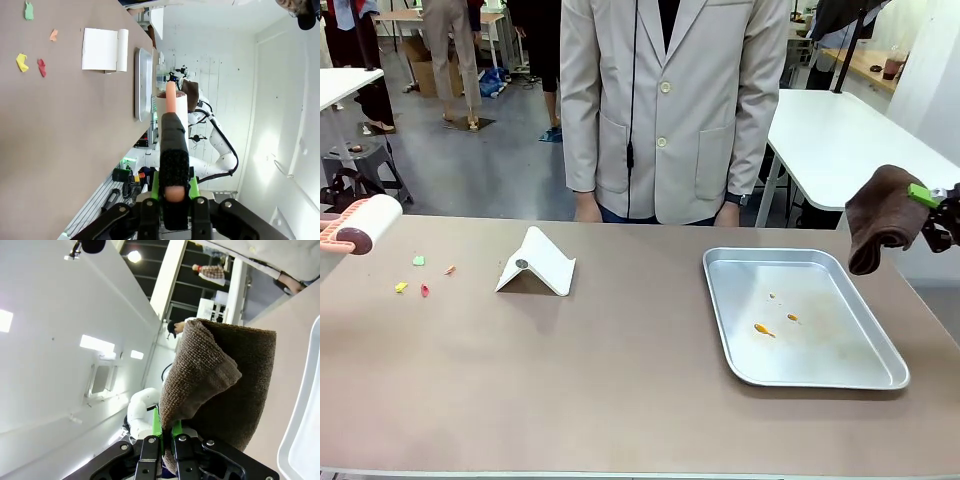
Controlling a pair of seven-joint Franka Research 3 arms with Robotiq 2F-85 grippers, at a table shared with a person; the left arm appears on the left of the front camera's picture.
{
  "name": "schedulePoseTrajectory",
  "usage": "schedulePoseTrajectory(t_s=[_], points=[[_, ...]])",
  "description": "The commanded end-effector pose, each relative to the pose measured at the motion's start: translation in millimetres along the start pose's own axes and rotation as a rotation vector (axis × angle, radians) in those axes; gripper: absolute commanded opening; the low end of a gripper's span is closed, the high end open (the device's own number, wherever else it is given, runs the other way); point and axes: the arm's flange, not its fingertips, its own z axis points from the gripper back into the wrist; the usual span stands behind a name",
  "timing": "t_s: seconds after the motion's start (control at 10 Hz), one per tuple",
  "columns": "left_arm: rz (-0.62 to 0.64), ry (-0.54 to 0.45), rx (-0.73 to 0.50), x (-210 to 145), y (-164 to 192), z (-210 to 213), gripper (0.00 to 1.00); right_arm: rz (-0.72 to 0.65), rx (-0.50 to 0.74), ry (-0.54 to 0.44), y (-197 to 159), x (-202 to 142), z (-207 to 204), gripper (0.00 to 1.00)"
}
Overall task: Clean the surface of the table.
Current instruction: Hold the Lint Roller with your left hand and the towel with your right hand.
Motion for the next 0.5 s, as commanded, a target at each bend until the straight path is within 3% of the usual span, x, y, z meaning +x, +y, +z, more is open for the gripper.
schedulePoseTrajectory(t_s=[0.0, 0.4], points=[[-0.015, 0.004, 0.002, -2.9, -1.4, 1.0, 0.0, 0.005, 0.016, 0.007, 4.6, -2.0, 3.5, 0.0], [-0.015, 0.004, 0.002, -2.9, -1.4, 1.0, 0.0, 0.005, 0.016, 0.007, 4.6, -2.0, 3.5, 0.0]])
